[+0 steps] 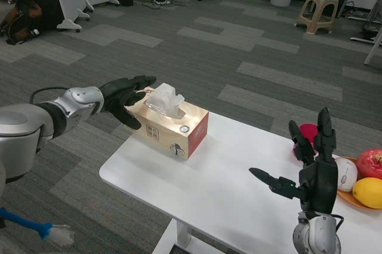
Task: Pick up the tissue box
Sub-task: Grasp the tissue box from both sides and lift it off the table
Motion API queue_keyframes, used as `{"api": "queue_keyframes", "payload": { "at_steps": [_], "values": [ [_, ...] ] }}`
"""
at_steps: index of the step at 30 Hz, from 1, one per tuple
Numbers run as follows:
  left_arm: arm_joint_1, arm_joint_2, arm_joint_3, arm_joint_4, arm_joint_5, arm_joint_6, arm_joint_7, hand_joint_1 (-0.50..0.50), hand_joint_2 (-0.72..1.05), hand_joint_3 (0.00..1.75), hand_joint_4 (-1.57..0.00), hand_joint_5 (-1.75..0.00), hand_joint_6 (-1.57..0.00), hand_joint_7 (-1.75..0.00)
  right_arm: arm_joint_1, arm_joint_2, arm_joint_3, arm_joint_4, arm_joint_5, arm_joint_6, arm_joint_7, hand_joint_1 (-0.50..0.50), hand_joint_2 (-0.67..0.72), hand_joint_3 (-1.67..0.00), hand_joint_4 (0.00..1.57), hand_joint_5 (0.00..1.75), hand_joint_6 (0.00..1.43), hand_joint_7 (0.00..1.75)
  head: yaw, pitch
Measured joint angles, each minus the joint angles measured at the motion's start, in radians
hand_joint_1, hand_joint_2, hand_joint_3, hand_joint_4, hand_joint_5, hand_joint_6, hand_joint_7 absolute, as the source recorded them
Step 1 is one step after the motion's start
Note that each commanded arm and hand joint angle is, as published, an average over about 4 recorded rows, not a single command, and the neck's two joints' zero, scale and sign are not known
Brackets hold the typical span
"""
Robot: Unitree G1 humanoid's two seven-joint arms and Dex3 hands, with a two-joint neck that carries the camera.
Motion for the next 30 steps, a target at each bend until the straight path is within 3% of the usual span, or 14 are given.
{"api": "queue_keyframes", "payload": {
  "at_steps": [8, 18, 30],
  "values": [
    [-0.049, -0.042, -0.126, 0.047, 0.023, 0.043, 0.001, 0.50, 0.96, 0.09, 0.00, 0.00, 0.00, 0.00, 0.005, 0.001, 0.000, 0.000, 0.000, 0.000, 0.000, -0.25, -0.16, -0.24, 0.49, 0.10, 0.00, 0.00, -0.001, 0.004],
    [-0.066, -0.047, -0.182, 0.013, 0.082, 0.050, 0.016, 0.50, 0.96, 0.09, 0.00, 0.00, 0.00, 0.00, 0.006, 0.001, 0.000, 0.001, 0.001, 0.000, 0.000, -0.25, -0.16, -0.24, 0.49, 0.10, 0.00, 0.00, -0.002, -0.004],
    [-0.062, -0.069, -0.107, -0.124, 0.200, 0.048, 0.017, 0.50, 0.96, 0.09, 0.00, 0.00, 0.00, 0.00, 0.009, 0.001, 0.000, 0.001, 0.001, 0.000, 0.000, -0.25, -0.16, -0.24, 0.49, 0.10, 0.00, 0.00, -0.014, -0.006]
  ]
}}
